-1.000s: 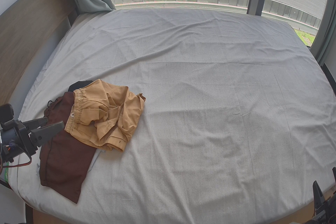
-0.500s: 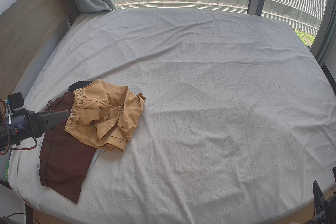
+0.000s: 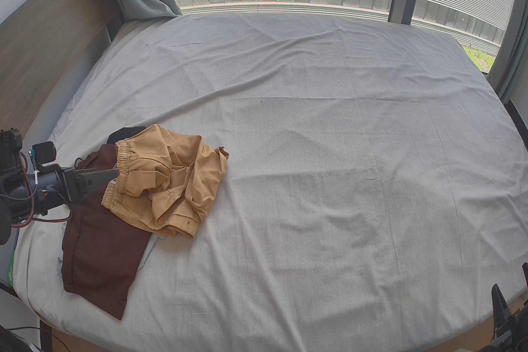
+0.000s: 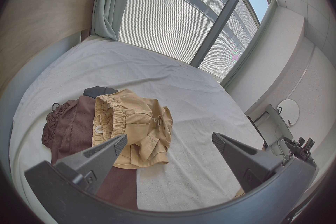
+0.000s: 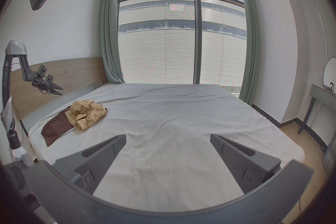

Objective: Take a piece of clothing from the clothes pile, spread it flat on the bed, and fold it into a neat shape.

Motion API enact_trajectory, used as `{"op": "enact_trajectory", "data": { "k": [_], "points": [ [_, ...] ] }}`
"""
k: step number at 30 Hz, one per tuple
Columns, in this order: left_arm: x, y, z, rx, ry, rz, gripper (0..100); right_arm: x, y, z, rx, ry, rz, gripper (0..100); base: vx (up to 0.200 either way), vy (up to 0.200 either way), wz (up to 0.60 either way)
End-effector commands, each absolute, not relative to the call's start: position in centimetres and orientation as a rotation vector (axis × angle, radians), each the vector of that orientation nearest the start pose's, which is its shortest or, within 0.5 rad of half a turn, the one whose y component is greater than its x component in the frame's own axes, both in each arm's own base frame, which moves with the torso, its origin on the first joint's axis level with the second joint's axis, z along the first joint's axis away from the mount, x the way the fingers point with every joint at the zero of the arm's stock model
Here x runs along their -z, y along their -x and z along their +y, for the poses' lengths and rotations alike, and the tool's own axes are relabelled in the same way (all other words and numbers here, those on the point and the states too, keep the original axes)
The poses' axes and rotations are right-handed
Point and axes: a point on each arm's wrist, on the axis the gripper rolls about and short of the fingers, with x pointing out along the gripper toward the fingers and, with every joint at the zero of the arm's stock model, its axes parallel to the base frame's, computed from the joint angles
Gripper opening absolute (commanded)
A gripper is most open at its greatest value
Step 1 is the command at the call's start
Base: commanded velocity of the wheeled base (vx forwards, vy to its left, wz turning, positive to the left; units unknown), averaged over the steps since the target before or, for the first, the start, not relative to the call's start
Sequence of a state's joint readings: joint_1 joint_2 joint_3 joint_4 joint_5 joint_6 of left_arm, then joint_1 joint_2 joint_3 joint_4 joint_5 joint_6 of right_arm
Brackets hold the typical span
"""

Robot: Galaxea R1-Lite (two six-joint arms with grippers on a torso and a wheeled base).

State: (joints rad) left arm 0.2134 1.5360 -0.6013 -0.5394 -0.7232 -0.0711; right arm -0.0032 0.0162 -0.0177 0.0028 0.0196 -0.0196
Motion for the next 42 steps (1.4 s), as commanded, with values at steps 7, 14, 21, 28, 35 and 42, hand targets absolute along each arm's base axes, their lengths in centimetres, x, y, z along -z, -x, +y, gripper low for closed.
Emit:
{"op": "enact_trajectory", "data": {
  "k": [7, 14, 21, 28, 35, 42],
  "points": [
    [-14.2, -27.6, 4.6, 0.487, 0.283, 0.441, 100, -7.5, 2.3, 0.1, -0.015, 0.02, 0.003, 100, 0.0, 0.0, 0.0],
    [-13.8, -28.4, 5.1, 0.495, 0.29, 0.439, 100, -7.5, 2.3, 0.1, -0.015, 0.02, 0.003, 100, 0.0, 0.0, 0.0],
    [-13.1, -30.0, 5.9, 0.489, 0.287, 0.441, 100, -7.5, 2.3, 0.1, -0.015, 0.02, 0.003, 100, 0.0, 0.0, 0.0],
    [-12.0, -31.8, 6.4, 0.509, 0.283, 0.432, 100, -7.5, 2.3, 0.1, -0.015, 0.02, 0.003, 100, 0.0, 0.0, 0.0],
    [-11.7, -33.4, 6.7, 0.51, 0.278, 0.424, 100, -7.5, 2.3, 0.1, -0.015, 0.02, 0.003, 100, 0.0, 0.0, 0.0],
    [-10.8, -34.4, 6.8, 0.518, 0.274, 0.42, 100, -7.5, 2.3, 0.1, -0.015, 0.02, 0.003, 100, 0.0, 0.0, 0.0]
  ]
}}
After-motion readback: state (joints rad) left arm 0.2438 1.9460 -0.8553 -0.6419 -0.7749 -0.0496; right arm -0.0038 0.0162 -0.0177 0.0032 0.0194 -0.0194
